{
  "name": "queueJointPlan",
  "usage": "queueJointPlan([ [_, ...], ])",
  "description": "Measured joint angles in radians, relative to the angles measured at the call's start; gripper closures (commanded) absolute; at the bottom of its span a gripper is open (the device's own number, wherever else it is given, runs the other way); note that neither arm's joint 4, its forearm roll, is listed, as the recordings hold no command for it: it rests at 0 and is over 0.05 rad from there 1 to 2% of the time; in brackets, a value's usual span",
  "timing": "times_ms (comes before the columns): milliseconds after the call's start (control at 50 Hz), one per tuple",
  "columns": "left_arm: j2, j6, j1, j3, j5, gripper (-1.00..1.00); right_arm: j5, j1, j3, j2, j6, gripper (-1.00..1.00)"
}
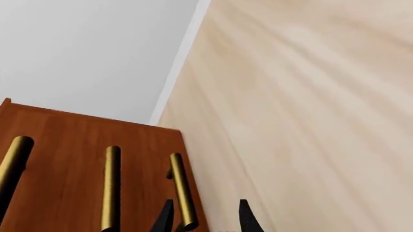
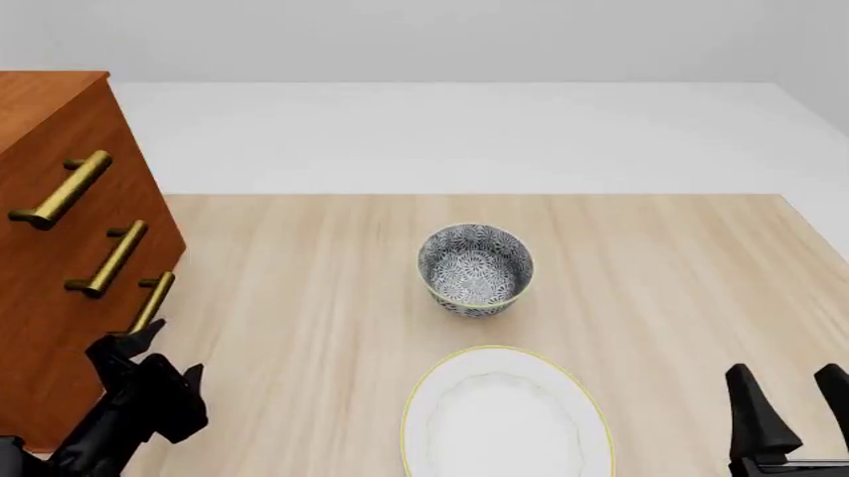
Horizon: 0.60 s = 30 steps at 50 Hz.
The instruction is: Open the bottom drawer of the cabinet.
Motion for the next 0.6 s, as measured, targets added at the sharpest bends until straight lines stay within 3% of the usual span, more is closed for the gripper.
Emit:
queueJointPlan([
  [600, 0.112, 0.036, 0.071, -0.049, -0.049, -1.0, 0.0, 0.0, 0.0, 0.0, 0.0, -1.0],
])
